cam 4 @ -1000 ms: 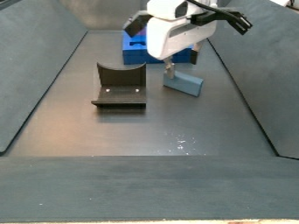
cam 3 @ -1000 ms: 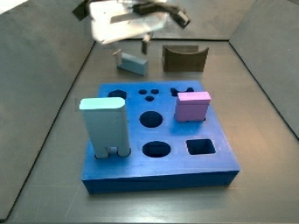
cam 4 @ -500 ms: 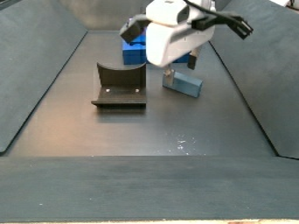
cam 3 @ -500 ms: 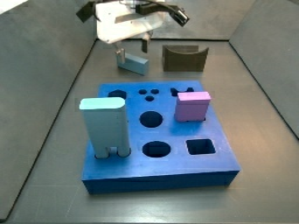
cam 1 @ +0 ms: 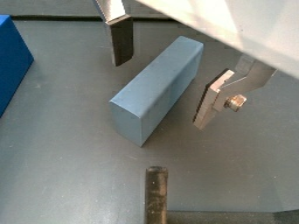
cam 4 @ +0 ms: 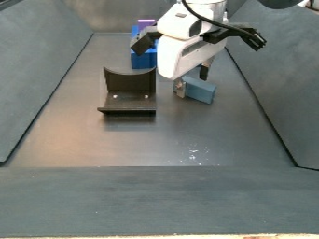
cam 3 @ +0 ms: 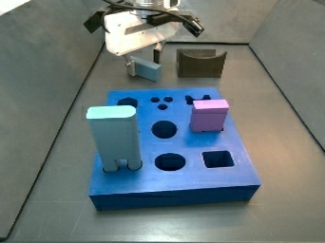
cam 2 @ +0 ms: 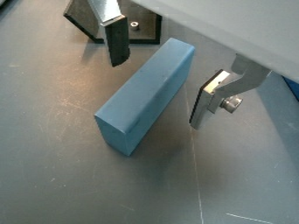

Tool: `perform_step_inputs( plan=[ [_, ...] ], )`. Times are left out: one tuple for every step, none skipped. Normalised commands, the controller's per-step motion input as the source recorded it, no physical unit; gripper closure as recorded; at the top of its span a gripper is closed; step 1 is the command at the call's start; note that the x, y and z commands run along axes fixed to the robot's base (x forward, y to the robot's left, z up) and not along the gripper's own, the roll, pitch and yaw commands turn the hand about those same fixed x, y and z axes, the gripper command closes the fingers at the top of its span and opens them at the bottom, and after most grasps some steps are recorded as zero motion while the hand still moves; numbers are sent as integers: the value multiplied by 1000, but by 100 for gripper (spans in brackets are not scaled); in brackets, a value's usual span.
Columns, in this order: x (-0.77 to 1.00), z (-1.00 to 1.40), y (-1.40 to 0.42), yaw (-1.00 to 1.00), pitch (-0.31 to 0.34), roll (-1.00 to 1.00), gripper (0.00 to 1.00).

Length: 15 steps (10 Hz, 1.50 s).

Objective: Pick up the rectangle object. Move up. Place the rectangle object on the fixture. Regrasp the rectangle object. Move to above the board. Insert the rectangle object.
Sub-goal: Pick up the rectangle object.

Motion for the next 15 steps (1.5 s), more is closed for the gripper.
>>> perform_step_inputs(
  plan=[
    [-29,-43,0,0,0,20,0],
    [0,0,0,0,0,-9,0],
    [0,-17,0,0,-9,-3,0],
    [14,-26,0,0,0,0,0],
    [0,-637,-63,0,-314,31,0],
    [-134,-623,-14,0,-354,257,0],
    [0,0,0,0,0,0,100],
    [0,0,0,0,0,0,100],
    [0,0,0,0,0,0,100],
    [0,0,0,0,0,0,100],
    [0,0,0,0,0,0,100],
    [0,0,0,0,0,0,100],
    [0,0,0,0,0,0,100],
    [0,0,0,0,0,0,100],
    [0,0,0,0,0,0,100]
  ],
)
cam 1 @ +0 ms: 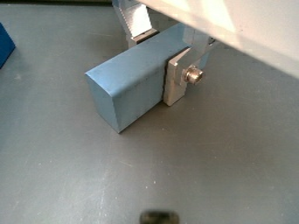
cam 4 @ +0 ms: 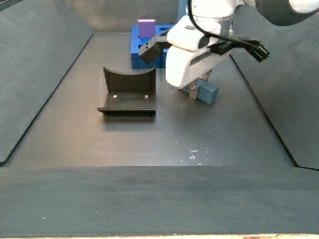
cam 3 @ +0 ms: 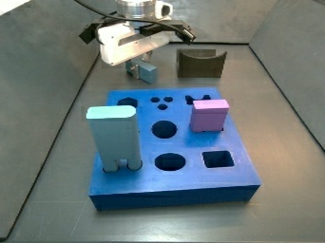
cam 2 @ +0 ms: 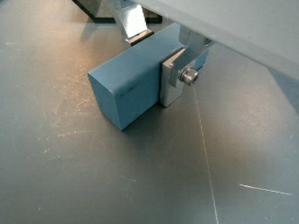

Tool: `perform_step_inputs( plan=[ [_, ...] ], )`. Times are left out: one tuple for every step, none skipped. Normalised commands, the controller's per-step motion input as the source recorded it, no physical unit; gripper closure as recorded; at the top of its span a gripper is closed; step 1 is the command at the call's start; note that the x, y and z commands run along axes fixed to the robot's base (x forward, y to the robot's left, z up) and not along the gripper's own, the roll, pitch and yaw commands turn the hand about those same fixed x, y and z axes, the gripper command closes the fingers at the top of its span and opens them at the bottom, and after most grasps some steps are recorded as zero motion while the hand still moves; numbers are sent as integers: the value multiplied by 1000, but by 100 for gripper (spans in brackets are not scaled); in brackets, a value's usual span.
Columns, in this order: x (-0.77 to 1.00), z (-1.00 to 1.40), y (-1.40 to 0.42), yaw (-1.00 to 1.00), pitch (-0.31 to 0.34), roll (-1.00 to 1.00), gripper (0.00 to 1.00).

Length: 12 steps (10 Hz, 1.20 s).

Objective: Pick up the rectangle object. Move up. Place the rectangle object on the fixture. Regrasp the rectangle object. Move to above the board. Insert the rectangle object.
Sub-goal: Pick up the rectangle object, then move up, then place the rectangle object on the fixture.

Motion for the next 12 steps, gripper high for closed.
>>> perform_step_inputs(
  plan=[
    [0,0,0,0,0,0,100],
    [0,0,0,0,0,0,100],
    [0,0,0,0,0,0,100],
    [0,649,0,0,0,0,100],
    [-2,658,62,2,-2,16,100],
    [-34,550,60,-5,54,25,100],
    [-26,438,45,-13,73,35,100],
    [-18,266,24,-21,90,53,100],
    [0,1000,0,0,0,0,100],
    [8,1000,-3,0,-20,15,100],
    [-9,1000,0,-1,36,28,100],
    [-12,1000,2,-3,49,39,100]
  ],
)
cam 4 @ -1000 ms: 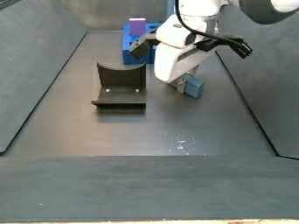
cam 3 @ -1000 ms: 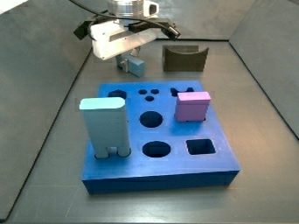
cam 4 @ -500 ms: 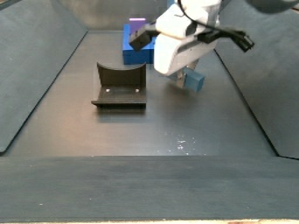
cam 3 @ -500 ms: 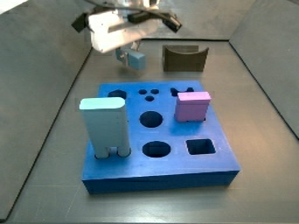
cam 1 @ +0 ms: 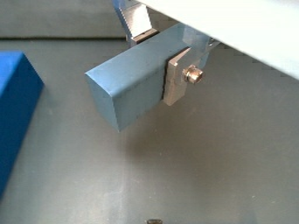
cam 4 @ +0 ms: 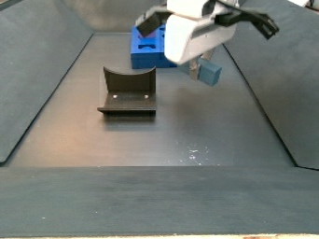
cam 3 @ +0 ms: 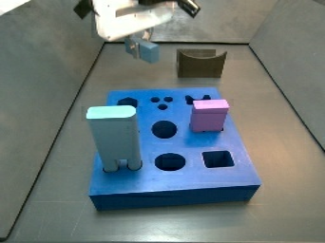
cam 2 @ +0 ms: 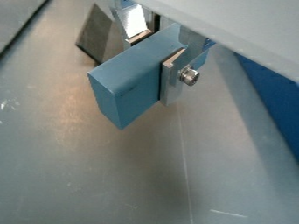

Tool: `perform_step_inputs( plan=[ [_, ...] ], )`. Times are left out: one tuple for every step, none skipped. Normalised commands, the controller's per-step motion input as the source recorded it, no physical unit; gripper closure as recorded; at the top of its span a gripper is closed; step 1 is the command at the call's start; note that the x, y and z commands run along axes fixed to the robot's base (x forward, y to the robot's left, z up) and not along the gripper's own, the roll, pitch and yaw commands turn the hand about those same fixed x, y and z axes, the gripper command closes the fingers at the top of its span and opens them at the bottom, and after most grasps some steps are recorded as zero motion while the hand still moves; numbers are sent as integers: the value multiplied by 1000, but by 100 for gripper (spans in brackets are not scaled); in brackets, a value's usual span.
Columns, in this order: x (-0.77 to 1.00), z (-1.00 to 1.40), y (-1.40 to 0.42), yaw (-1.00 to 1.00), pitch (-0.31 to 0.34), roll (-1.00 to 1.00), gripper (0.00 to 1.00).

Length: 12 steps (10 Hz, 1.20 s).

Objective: Pick up the rectangle object. Move up. Place the rectangle object on the fixture. Regrasp the rectangle object. Move to above the board. Insert the rectangle object.
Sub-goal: Place the rectangle object on the fixture.

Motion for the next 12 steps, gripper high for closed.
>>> perform_step_inputs(
  plan=[
    [-18,1000,6,-10,75,70,100],
    [-18,1000,9,-12,78,85,100],
    [-24,1000,13,-14,93,118,100],
    [-26,1000,16,-14,92,132,100],
    [-30,1000,20,-9,94,162,100],
    [-31,1000,20,-6,95,173,100],
    [-24,848,18,9,101,192,100],
    [-22,754,16,13,111,198,100],
    [-12,568,13,22,125,209,100],
    [-4,430,11,31,138,210,100],
    [6,244,6,37,157,190,100],
    [907,316,-1000,-1000,-30,-49,100]
  ],
)
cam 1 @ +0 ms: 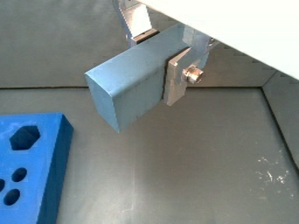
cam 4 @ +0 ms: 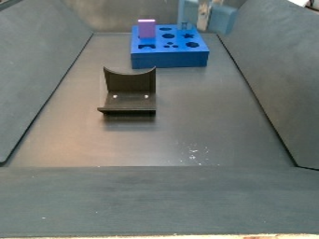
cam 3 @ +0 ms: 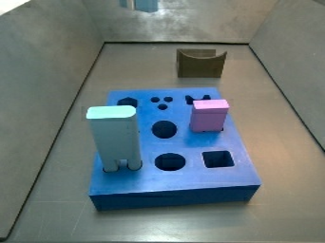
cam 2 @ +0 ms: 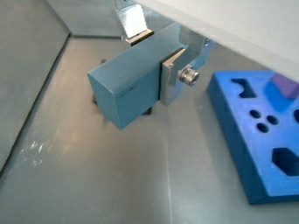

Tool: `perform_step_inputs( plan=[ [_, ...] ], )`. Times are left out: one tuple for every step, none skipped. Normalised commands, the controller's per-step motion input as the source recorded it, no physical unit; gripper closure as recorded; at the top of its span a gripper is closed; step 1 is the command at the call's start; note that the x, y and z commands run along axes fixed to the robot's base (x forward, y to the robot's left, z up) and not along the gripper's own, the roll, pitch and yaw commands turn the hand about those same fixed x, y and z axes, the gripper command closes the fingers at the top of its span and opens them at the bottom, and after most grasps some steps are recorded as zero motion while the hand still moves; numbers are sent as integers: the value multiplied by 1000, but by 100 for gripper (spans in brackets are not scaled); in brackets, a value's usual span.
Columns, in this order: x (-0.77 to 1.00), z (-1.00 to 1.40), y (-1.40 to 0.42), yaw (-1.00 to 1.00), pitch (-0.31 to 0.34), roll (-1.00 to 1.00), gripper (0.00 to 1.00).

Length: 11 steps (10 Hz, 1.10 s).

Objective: Pick up the rectangle object. Move up. Place the rectangle object on the fixture. Regrasp the rectangle object. Move to above the board. Insert the rectangle object.
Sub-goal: Place the rectangle object on the fixture.

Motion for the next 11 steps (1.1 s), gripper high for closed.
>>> perform_step_inputs(
  plan=[
    [921,256,-1000,-1000,-26,-52,100],
    [1000,242,-990,-1000,-12,-59,100],
    [1000,209,-886,-1000,-1,-65,100],
    [1000,180,-798,-1000,7,-68,100],
    [1000,119,-547,-1000,30,-76,100],
    [1000,93,-430,-1000,41,-78,100],
    [1000,63,-236,-1000,61,-82,100],
    [912,34,-131,-1000,81,-86,100],
    [747,11,-34,-1000,116,-95,100],
    [681,13,-25,-1000,130,-99,100],
    [545,9,-7,-1000,174,-113,100]
  ],
)
